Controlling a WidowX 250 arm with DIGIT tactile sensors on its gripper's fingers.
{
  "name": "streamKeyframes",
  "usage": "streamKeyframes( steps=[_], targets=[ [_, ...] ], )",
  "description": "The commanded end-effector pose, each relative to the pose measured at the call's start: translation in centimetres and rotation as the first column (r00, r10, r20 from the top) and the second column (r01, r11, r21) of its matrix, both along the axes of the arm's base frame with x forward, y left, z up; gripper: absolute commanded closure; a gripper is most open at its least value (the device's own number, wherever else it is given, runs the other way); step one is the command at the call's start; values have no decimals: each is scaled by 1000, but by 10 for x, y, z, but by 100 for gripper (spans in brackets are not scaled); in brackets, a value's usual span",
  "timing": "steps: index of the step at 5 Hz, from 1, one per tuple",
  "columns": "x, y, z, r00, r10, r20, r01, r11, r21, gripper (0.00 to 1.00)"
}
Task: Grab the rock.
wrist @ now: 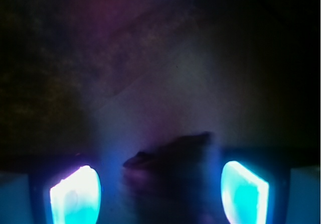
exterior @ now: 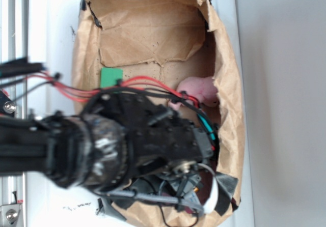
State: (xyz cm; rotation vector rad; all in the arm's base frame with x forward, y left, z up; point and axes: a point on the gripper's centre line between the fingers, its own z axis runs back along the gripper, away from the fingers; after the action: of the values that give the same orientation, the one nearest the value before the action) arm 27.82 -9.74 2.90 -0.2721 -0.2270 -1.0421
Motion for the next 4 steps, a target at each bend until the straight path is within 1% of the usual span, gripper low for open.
streamKeyframes(
  steps=[1,2,3,4],
  targets=[
    [1,3,8,999,51,12,-51,999,3,100],
    [3,9,14,997,64,33,-64,998,-2,100],
    [6,26,35,990,134,42,-135,991,21,100],
    [17,56,63,952,306,18,-306,952,-5,100]
  ],
)
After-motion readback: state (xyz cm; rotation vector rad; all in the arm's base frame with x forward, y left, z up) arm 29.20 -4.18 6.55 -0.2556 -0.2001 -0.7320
